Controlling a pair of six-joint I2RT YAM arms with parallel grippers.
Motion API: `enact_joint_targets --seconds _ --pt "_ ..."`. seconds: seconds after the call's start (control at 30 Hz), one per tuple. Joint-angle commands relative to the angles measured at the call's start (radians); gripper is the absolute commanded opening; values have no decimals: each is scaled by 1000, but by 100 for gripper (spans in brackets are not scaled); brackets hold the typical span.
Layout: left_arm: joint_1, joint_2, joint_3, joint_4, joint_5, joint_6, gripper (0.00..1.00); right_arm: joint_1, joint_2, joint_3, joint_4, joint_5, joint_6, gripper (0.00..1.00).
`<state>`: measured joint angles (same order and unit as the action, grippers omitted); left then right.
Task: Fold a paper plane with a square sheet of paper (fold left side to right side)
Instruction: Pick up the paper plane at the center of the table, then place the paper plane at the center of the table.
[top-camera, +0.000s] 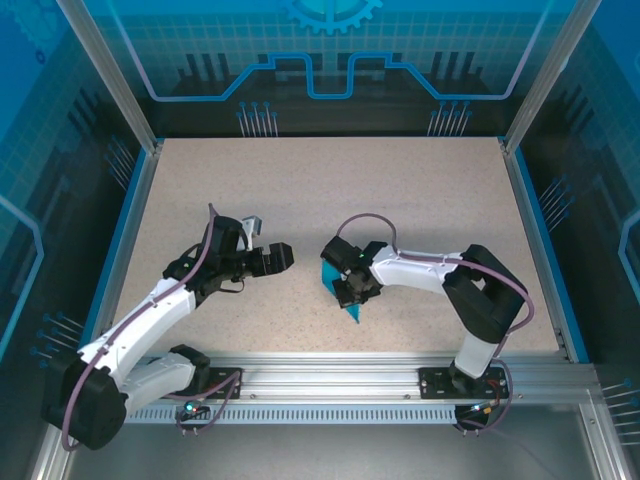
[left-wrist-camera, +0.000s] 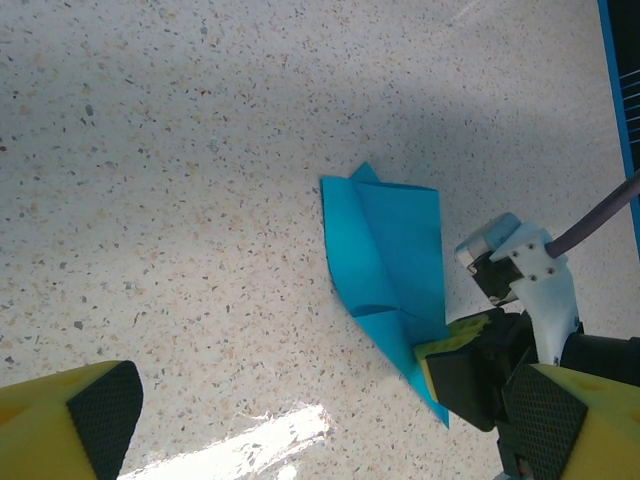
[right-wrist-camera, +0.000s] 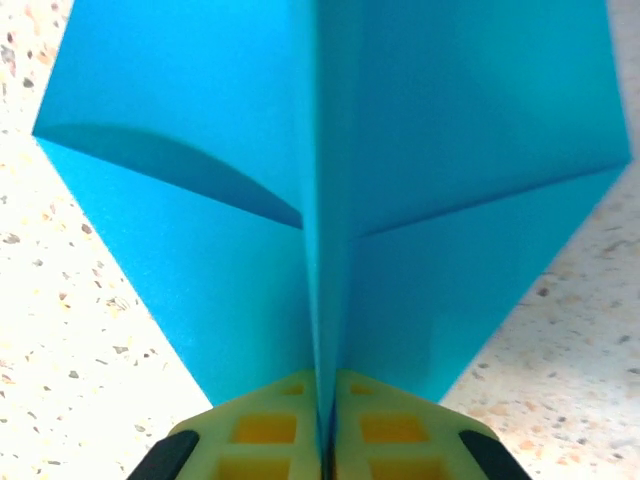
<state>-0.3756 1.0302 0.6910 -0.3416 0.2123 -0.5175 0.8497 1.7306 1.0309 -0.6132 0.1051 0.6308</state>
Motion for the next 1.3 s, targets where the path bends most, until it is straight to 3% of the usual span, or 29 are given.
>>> enact_joint_targets --seconds 0.0,0.2,0.37,0.67,0.83,1.27 --pt "9 -28 9 -23 7 33 99 -43 -43 54 -59 24 -7 7" --pt "9 -57 -5 1 15 33 99 -176 25 222 -167 62 -26 7" --pt "9 -60 -16 18 61 48 99 -287 175 438 -224 73 -28 7" --pt "9 -57 -7 -15 95 88 99 -353 476 837 -376 99 -94 8" --pt "10 -56 -8 -20 90 89 99 -371 574 943 -429 87 -103 8" --pt "9 -30 7 -42 86 102 99 -374 692 1009 -431 25 -100 11"
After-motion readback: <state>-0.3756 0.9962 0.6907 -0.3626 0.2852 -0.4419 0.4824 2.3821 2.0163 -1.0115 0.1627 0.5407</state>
